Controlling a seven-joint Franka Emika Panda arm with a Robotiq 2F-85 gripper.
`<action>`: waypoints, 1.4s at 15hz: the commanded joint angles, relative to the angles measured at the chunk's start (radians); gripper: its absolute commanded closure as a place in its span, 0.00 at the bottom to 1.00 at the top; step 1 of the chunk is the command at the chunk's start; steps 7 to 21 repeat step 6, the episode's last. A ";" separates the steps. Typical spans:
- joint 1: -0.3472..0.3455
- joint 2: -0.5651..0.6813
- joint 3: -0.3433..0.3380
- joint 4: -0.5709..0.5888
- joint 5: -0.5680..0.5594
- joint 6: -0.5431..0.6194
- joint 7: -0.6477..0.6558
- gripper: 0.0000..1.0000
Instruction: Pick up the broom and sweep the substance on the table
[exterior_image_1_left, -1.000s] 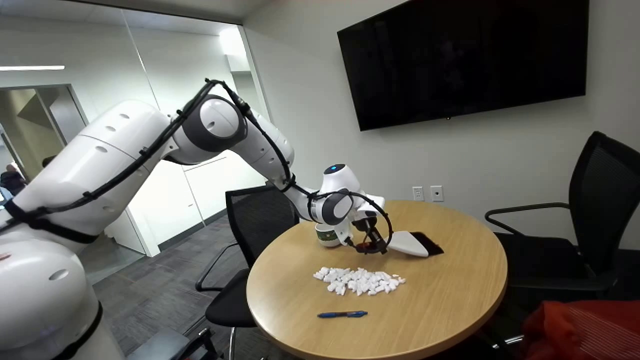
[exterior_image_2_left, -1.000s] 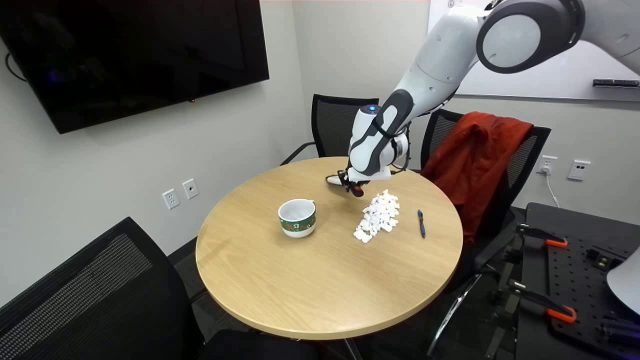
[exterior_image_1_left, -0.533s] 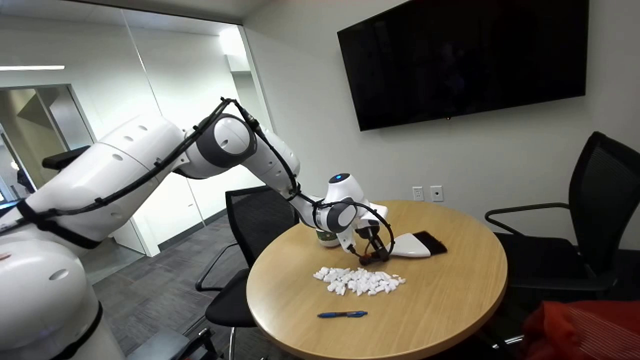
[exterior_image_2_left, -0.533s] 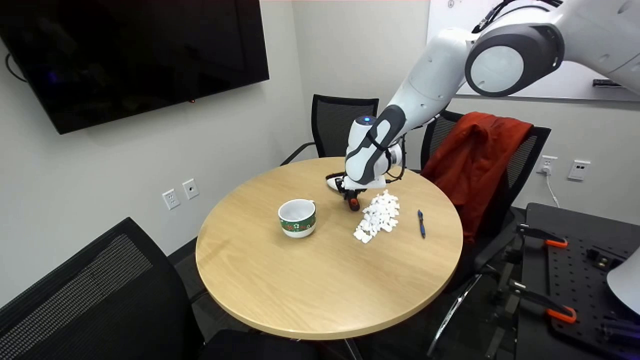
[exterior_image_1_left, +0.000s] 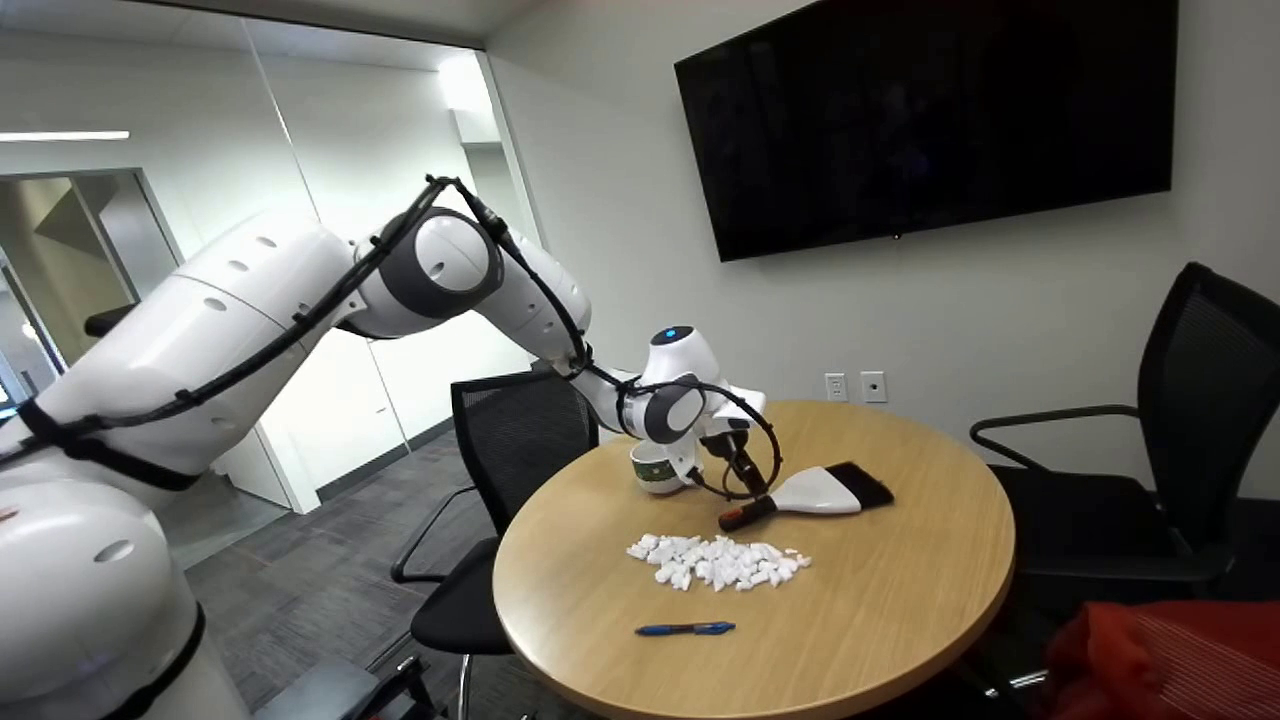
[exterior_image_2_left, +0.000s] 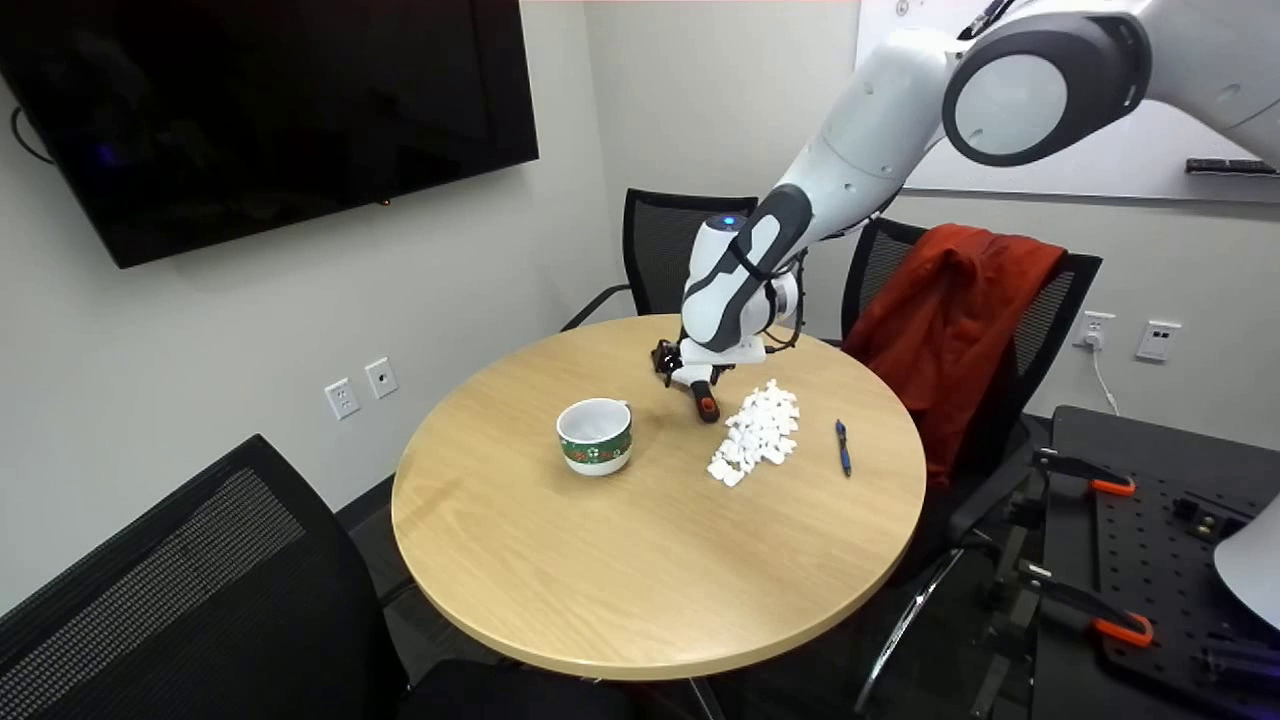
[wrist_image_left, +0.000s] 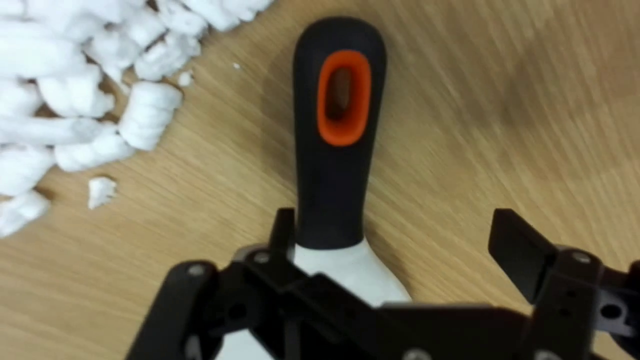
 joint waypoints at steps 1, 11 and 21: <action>-0.014 -0.211 0.016 -0.191 -0.006 -0.107 -0.065 0.00; -0.016 -0.389 0.010 -0.336 -0.036 -0.200 -0.109 0.00; -0.016 -0.389 0.010 -0.336 -0.036 -0.200 -0.109 0.00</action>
